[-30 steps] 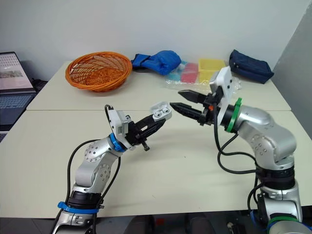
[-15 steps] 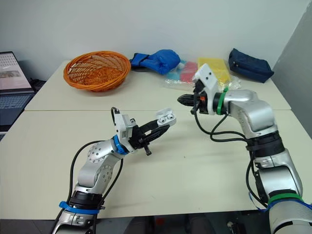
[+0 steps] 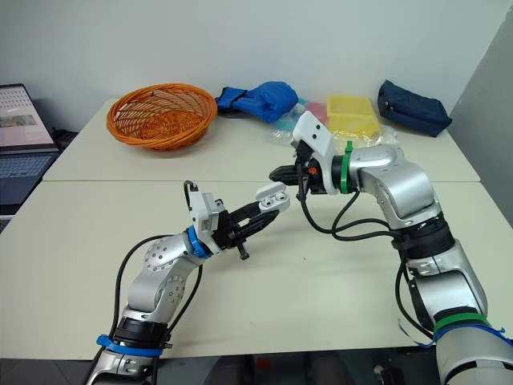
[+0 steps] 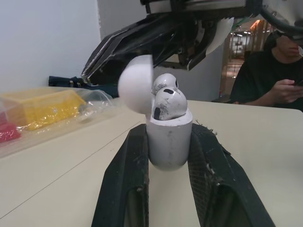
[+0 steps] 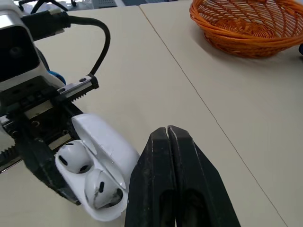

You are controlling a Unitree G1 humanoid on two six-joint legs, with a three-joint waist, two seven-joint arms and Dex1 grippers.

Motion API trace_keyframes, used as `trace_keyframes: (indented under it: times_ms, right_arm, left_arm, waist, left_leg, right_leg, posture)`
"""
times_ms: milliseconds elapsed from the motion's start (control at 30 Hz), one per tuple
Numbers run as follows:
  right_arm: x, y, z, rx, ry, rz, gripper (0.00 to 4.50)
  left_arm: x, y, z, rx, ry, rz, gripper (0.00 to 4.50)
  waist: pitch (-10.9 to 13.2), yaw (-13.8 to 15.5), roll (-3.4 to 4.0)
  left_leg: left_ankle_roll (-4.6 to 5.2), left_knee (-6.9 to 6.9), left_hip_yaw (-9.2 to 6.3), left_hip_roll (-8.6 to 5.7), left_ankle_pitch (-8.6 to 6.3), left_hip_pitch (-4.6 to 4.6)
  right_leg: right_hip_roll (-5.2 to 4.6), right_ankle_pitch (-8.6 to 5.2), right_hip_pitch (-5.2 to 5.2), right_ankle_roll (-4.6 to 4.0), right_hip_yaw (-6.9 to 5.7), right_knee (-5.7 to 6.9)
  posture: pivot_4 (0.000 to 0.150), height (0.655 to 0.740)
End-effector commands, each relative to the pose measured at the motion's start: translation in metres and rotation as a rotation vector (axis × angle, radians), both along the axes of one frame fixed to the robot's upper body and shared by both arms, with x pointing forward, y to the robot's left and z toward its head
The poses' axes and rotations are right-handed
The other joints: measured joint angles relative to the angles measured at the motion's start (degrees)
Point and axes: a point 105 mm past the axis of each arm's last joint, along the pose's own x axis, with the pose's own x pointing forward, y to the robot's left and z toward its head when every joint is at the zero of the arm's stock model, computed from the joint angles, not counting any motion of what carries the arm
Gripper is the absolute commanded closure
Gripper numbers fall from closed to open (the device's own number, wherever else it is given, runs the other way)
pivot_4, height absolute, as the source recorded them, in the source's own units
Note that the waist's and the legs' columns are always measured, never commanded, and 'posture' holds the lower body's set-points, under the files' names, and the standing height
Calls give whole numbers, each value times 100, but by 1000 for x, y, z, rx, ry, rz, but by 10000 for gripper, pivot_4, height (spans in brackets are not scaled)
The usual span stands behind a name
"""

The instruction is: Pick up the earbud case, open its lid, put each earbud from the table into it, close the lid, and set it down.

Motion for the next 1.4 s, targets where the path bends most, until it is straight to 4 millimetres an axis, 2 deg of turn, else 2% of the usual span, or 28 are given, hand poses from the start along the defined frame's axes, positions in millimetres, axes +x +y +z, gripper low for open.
trace_keyframes:
  times_ms: [33,133,333,500,633,800,900,967,1033,1133,1233,1267,1333,1400]
  right_arm:
    - [-10,0,9,-4,-42,34,44660]
    - [-12,-2,11,-3,-53,26,44660]
    - [-19,-10,2,-47,-126,9,44660]
    - [-17,-14,5,-28,-171,-33,44660]
    - [-15,-17,15,62,-204,-81,44660]
    - [-9,-40,39,190,-250,-132,44660]
    - [-18,-56,45,236,-265,-104,38945]
    - [-26,-65,42,231,-268,-80,32152]
    - [-35,-71,30,201,-255,-52,24952]
    - [-44,-73,14,156,-251,-10,13505]
    - [-58,-79,-15,83,-237,37,2438]
    - [-63,-80,-25,61,-234,58,319]
    - [-70,-81,-41,41,-218,90,319]
    - [-70,-81,-47,51,-206,83,319]
  left_arm:
    - [0,0,12,-13,-56,4,37564]
    - [0,-1,12,-13,-56,4,37564]
    - [6,-3,19,-42,-52,12,37564]
    - [7,-2,20,-48,-41,13,37564]
    - [8,-3,21,-47,-38,5,37564]
    - [8,-3,21,-23,-28,-23,37564]
    - [7,-2,21,9,55,-84,37564]
    - [9,-2,19,51,162,-115,37564]
    - [10,-3,17,54,318,-152,37564]
    - [11,-2,21,29,456,-179,37564]
    - [15,-5,21,17,615,-190,37564]
    - [15,-5,17,33,671,-188,37564]
    - [16,-4,10,33,779,-177,37564]
    - [16,-3,6,31,851,-174,37564]
  waist:
    - [0,0,0]
    - [0,0,0]
    - [0,5,0]
    - [0,1,0]
    - [0,0,0]
    - [0,4,0]
    - [0,10,0]
    - [0,19,0]
    - [0,10,0]
    - [0,-2,0]
    - [0,-5,0]
    - [0,-2,0]
    - [0,-16,0]
    - [1,-39,1]
  left_leg:
    - [0,1,1,0,0,0]
    - [0,1,1,0,0,1]
    - [0,1,0,-1,0,-1]
    - [0,1,1,-1,0,1]
    - [0,2,-1,0,0,3]
    - [0,2,1,-3,0,0]
    - [0,2,0,-4,0,0]
    - [0,1,-7,-4,0,-2]
    - [0,1,-11,-3,0,-2]
    - [0,3,-14,-4,0,0]
    - [0,4,-21,-4,0,1]
    - [0,4,-22,-3,0,2]
    - [0,4,-27,-4,0,5]
    - [0,4,-26,-4,0,12]
  right_leg:
    - [0,0,0,0,0,0]
    - [0,0,0,0,1,2]
    - [0,-1,1,1,0,-2]
    - [0,0,0,1,2,1]
    - [2,0,0,1,1,4]
    - [0,0,1,1,1,0]
    - [0,0,3,2,0,-3]
    - [1,-1,3,2,-5,-2]
    - [2,-1,4,2,-7,-3]
    - [2,-2,8,3,-8,-3]
    - [3,-2,10,4,-13,-2]
    - [5,-2,11,4,-13,-2]
    - [8,-2,13,4,-15,-1]
    - [9,-2,14,4,-9,3]
  posture:
    - [1500,7400]
    - [1500,7400]
    - [1500,7400]
    - [1500,7400]
    - [1500,7400]
    - [1500,7400]
    - [1500,7400]
    - [1500,7400]
    - [1500,7400]
    - [1500,7400]
    - [1500,7400]
    - [1500,7400]
    - [1500,7400]
    - [1500,7400]
